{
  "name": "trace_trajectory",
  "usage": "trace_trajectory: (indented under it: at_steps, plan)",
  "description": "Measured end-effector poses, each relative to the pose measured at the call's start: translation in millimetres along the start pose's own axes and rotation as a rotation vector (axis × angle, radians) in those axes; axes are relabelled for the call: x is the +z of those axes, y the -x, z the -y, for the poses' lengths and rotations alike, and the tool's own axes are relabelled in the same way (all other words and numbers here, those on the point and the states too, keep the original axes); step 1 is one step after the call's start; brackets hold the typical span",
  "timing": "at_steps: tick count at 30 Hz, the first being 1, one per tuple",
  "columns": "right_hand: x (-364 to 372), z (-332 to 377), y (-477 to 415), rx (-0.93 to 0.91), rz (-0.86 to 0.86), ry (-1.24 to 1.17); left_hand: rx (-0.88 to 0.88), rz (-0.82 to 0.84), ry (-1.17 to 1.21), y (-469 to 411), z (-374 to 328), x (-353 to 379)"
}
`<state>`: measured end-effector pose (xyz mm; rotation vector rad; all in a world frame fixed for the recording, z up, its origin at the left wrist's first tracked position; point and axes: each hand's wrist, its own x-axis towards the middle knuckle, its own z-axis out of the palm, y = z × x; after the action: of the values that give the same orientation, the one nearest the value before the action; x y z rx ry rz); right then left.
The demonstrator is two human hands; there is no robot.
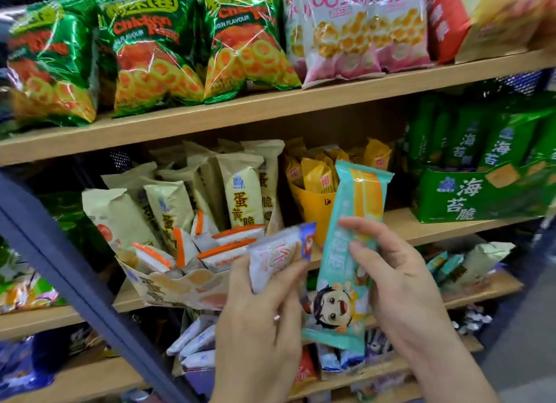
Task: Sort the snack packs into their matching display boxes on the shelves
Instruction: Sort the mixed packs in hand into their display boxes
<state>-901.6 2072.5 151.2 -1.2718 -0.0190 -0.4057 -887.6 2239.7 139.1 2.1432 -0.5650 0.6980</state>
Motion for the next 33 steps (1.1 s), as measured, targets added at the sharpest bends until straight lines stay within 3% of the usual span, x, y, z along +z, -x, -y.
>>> trace_trajectory:
  at_steps: [3,8,12,17,20,24,28,33]
  plan:
    - [0.7,-1.0,6.3,-0.022,0.0,-0.127,-0.163,0.226,0.093,5.6,-6.3,7.3]
    - [-1.3,-8.7,22.0,-0.116,-0.163,0.036,-0.422,0.377,0.438,13.2,-5.3,20.3]
    - [-27.0,-13.1,31.0,-0.086,-0.305,0.123,-0.429,0.545,0.443,28.6,13.7,38.1]
    - [-76.8,-24.8,38.4,0.096,-0.451,-0.066,-0.443,0.717,0.54,45.8,11.1,53.1]
    - [-93.8,-35.4,50.5,0.232,-0.397,-0.131,-0.418,0.724,0.547,54.7,6.2,64.1]
    - [-97.7,-51.4,68.9,0.413,-0.188,-0.101,-0.401,0.741,0.574,60.2,-2.4,79.1]
    - [-98.7,-59.4,65.8,0.437,-0.029,-0.092,-0.425,0.779,0.657,56.1,-14.1,94.3]
    - [-116.3,-55.5,45.6,0.419,-0.094,0.01,-0.534,0.751,0.747,44.7,-28.1,114.1]
